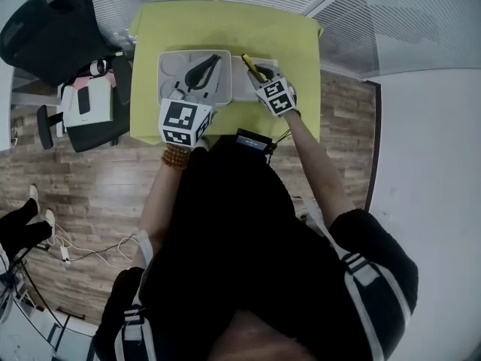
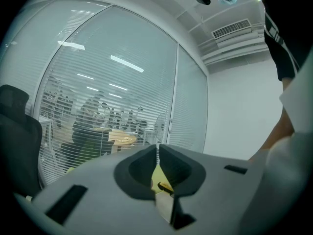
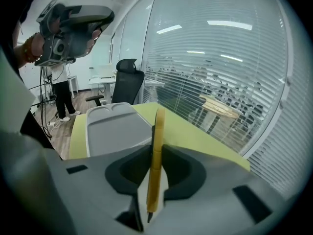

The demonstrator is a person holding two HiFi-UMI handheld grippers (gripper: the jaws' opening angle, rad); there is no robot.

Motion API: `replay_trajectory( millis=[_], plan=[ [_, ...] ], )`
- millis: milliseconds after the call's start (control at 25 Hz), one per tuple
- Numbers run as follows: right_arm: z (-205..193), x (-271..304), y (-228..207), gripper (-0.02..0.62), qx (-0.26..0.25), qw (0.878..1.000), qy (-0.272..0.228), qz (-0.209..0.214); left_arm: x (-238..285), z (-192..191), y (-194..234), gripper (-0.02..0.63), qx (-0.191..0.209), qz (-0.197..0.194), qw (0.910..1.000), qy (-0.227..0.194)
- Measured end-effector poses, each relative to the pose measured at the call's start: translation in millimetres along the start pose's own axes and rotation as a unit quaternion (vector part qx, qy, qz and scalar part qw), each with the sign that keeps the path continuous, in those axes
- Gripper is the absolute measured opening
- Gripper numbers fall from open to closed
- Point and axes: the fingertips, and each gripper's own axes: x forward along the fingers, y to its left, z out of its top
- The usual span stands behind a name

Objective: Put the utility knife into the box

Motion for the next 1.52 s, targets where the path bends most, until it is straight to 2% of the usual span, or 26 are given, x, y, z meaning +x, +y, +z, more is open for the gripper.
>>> replay_trajectory(
  millis=[560, 1120, 1520],
  plan=[
    [-32.1, 32.5, 6.6, 0.069, 0.002, 0.998, 0.057, 0.036, -4.6, -3.9, 10.4, 0.026, -0.006, 0.016, 0.9998, 0.011],
    [-60.4, 59.3, 16.5, 0.071, 0.012, 0.988, 0.138, 0.063, -15.4, -4.9, 23.8, 0.026, -0.005, 0.035, 0.9993, 0.012],
    [-73.0, 71.4, 26.0, 0.071, -0.004, 0.982, 0.169, 0.079, -17.4, -7.1, 25.0, 0.026, -0.005, 0.037, 0.9992, 0.015]
  ],
)
